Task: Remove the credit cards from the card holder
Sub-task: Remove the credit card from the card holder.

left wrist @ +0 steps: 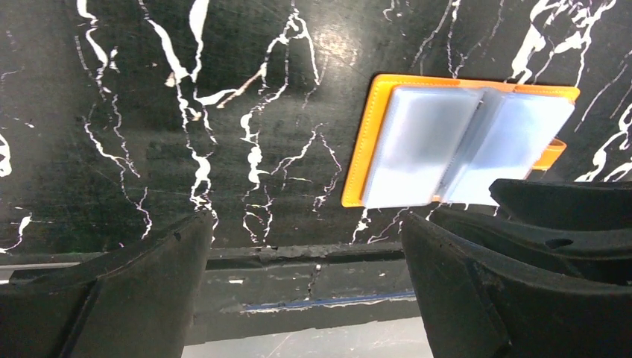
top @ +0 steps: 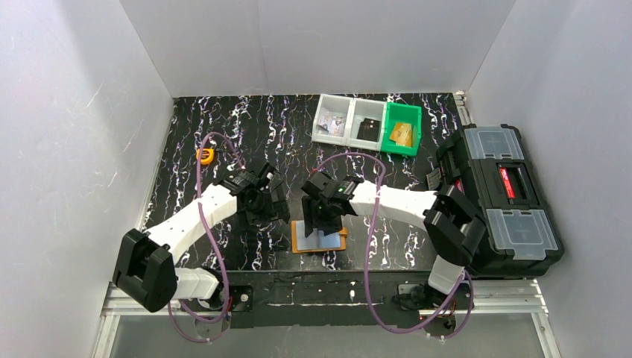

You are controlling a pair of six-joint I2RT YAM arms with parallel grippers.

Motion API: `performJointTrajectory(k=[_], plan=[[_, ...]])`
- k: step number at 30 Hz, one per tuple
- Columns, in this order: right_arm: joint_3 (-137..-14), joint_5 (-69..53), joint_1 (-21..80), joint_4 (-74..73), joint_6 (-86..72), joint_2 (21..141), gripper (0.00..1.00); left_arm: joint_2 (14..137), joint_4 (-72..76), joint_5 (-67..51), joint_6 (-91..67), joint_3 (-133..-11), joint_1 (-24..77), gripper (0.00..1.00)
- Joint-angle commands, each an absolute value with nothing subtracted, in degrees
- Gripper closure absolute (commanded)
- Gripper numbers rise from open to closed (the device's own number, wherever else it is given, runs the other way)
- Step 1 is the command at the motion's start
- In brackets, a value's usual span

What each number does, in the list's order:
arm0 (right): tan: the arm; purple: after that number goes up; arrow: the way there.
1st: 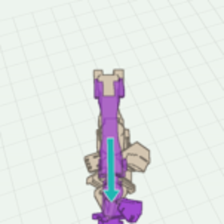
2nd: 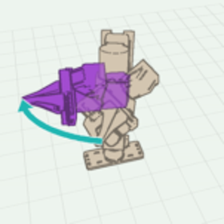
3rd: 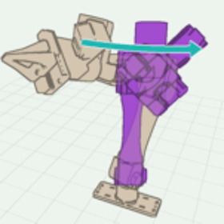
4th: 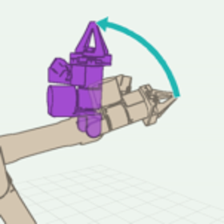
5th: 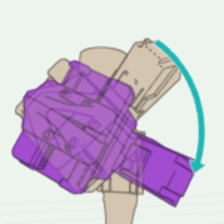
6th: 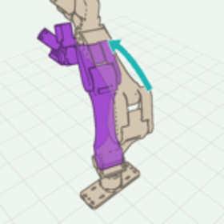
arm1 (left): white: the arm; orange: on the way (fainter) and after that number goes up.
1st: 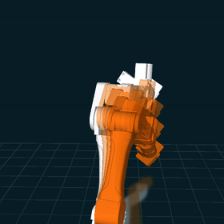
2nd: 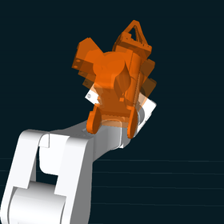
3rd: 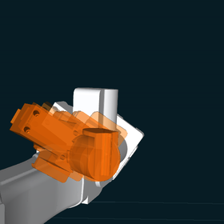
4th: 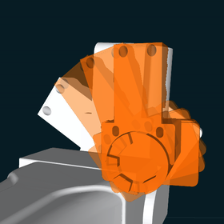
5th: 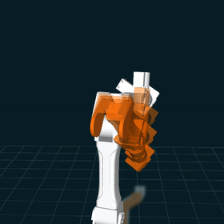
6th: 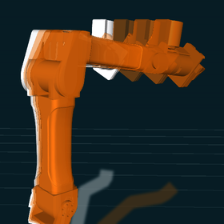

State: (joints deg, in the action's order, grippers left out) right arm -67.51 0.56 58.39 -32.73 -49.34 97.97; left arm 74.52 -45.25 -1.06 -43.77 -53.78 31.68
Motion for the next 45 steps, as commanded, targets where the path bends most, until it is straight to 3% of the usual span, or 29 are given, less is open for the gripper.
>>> performJointTrajectory(k=[1, 15, 31, 39, 45], plan=[[-71.7, 0.4, 58.9, -32.4, -48.6, 101.1, 0.35, 71.0, -46.8, 2.3, -45.6, -52.3, 30.3, 0.02], [-81.1, 1.1, 60.1, -39.6, -46.2, 112.9, 0.37, 68.2, -44.7, 1.3, -48.7, -47.7, 27.0, 0.02], [-72.8, -4.7, 58.7, -34.2, -46.8, 112.9, 0.78, 74.1, -38.6, -10.9, -45.5, -46.0, 27.1, 0.02], [-65.7, -9.8, 55.3, -27.6, -47.9, 110.7, 0.91, 76.8, -35.5, -15.7, -44.9, -45.7, 28.2, 0.16], [-62.4, -14.2, 53.9, -23.4, -48.8, 111.0, 0.95, 79.3, -32.9, -17.9, -45.1, -46.0, 30.4, 0.41]])
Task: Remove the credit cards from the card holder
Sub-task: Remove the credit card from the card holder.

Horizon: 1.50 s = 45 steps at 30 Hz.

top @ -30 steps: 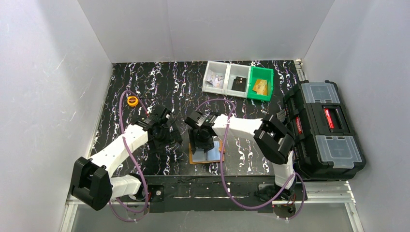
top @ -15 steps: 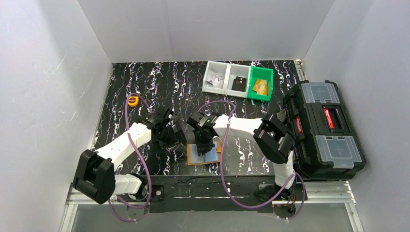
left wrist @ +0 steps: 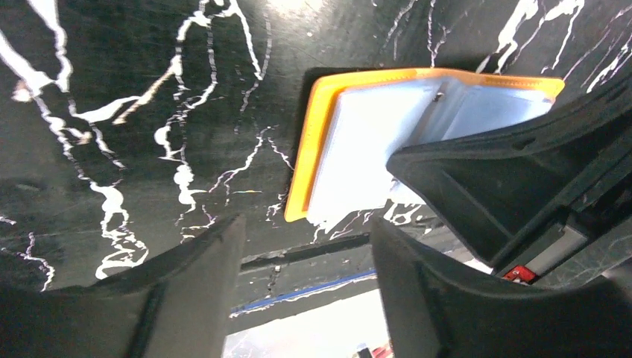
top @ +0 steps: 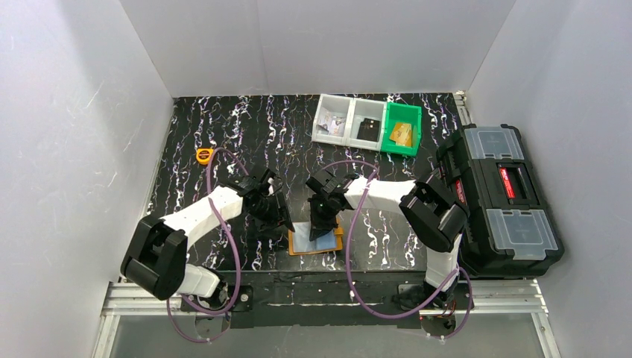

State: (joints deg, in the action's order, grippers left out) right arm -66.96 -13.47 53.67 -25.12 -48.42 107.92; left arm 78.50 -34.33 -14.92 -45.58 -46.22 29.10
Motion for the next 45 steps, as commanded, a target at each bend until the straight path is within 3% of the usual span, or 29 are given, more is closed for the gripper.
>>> performJointTrajectory(k=[1, 5, 9, 30, 34, 42, 45], plan=[[-61.7, -14.6, 53.6, -22.8, -48.8, 111.1, 0.95, 79.6, -32.3, -18.5, -45.3, -46.1, 30.7, 0.45], [-60.5, -15.5, 52.9, -21.6, -49.1, 110.9, 0.96, 80.5, -30.8, -19.3, -45.7, -46.3, 32.0, 0.60], [-60.1, -16.1, 52.6, -21.0, -49.3, 111.1, 0.97, 82.0, -30.1, -19.4, -45.9, -46.4, 33.1, 0.67], [-59.5, -16.4, 52.1, -20.5, -49.7, 111.0, 0.98, 87.7, -28.2, -17.4, -45.7, -45.4, 35.8, 0.72], [-59.4, -17.0, 52.0, -20.0, -49.6, 110.6, 0.97, 89.3, -27.4, -16.8, -46.3, -45.5, 36.9, 0.77], [-59.3, -17.8, 51.8, -18.7, -49.1, 106.5, 0.63, 91.1, -26.2, -15.7, -48.6, -46.0, 37.6, 0.93], [-59.4, -18.3, 51.8, -18.8, -49.3, 106.2, 0.54, 91.7, -26.3, -15.3, -49.1, -45.8, 37.6, 0.99]])
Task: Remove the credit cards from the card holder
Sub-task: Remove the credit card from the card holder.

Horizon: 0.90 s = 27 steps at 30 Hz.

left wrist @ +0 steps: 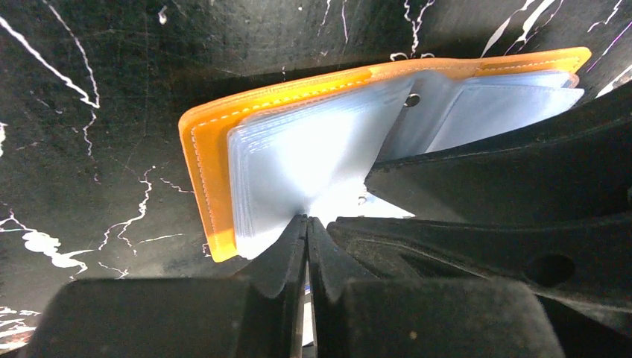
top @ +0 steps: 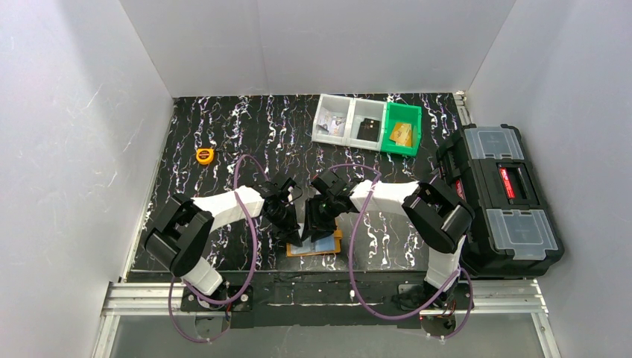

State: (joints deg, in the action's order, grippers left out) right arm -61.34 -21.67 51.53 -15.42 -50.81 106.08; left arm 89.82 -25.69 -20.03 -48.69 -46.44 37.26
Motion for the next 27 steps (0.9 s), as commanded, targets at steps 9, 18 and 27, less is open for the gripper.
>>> performJointTrajectory(k=[9, 18, 27], plan=[[-62.1, -18.6, 52.2, -20.9, -49.4, 110.0, 0.57, 91.2, -25.7, -16.3, -48.4, -46.4, 37.6, 1.00], [-65.1, -17.4, 53.1, -23.6, -48.7, 113.9, 0.83, 90.7, -24.9, -17.6, -47.2, -47.2, 37.6, 1.00], [-60.8, -18.2, 50.6, -22.1, -49.5, 114.3, 0.95, 85.1, -32.4, -13.2, -44.3, -51.0, 37.4, 0.95]])
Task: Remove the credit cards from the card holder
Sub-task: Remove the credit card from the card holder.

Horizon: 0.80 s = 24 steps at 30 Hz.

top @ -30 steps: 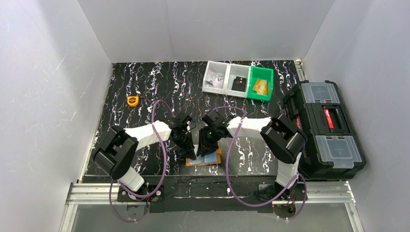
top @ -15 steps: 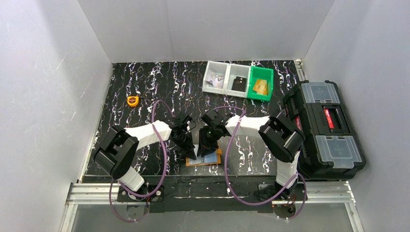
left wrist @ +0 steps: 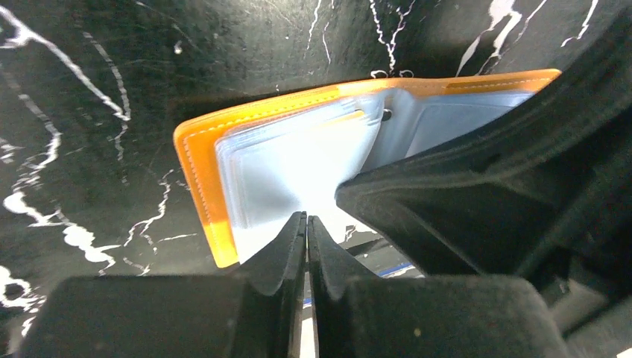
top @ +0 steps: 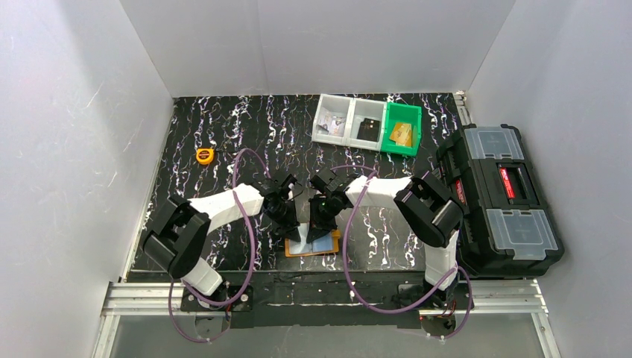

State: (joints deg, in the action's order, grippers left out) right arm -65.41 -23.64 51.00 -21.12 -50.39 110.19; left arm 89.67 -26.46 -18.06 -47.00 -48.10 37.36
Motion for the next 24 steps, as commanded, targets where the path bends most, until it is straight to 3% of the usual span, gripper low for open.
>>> performJointTrajectory(k=[1, 4, 9, 24], plan=[[-60.4, -18.4, 50.2, -21.8, -49.6, 114.2, 0.96, 84.4, -33.7, -12.2, -43.9, -51.4, 37.2, 0.92], [-60.1, -18.7, 49.7, -21.7, -49.7, 114.3, 0.96, 83.0, -36.8, -10.7, -42.6, -52.1, 36.6, 0.85], [-59.3, -20.0, 49.1, -20.7, -50.2, 114.8, 0.98, 83.0, -37.2, -11.9, -41.6, -51.6, 36.2, 0.81], [-58.1, -21.3, 48.3, -19.0, -50.5, 114.6, 0.99, 89.3, -32.3, -14.3, -41.2, -49.1, 36.2, 0.81]])
